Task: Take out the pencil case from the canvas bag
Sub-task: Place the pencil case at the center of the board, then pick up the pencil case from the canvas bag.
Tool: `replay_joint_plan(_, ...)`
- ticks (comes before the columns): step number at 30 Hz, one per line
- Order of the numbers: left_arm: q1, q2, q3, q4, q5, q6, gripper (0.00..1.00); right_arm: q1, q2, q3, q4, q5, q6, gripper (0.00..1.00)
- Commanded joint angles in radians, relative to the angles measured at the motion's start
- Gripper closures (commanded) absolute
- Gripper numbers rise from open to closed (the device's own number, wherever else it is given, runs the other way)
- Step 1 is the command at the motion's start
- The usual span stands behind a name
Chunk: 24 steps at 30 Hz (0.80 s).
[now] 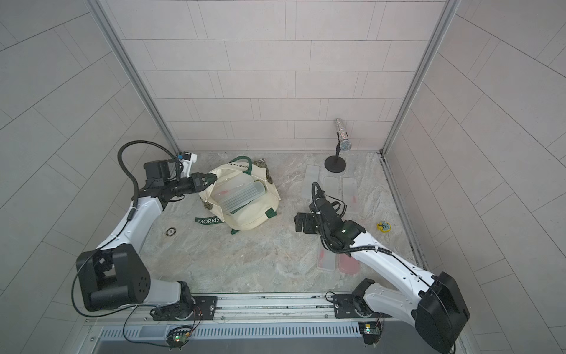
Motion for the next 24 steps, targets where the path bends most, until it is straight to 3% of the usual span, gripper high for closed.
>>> replay_joint_plan(1,0.010,-0.015,0.020,0.001,-0.004,0.010,1.00,0.056,0.018,-0.010,0.166,-0.032,0.012,0.00)
replay_joint_plan(8,0.010,-0.006,0.028,-0.015,0.003,0.016,1.00,0.248,0.074,0.062,0.261,0.117,-0.045,0.00)
replay_joint_plan(17,0.008,-0.003,0.075,-0.082,0.027,0.044,1.00,0.326,0.238,0.140,0.365,0.185,-0.112,0.01)
replay_joint_plan(24,0.009,0.007,0.085,-0.093,0.031,0.047,0.99,0.396,0.377,0.290,0.317,0.254,-0.255,0.00)
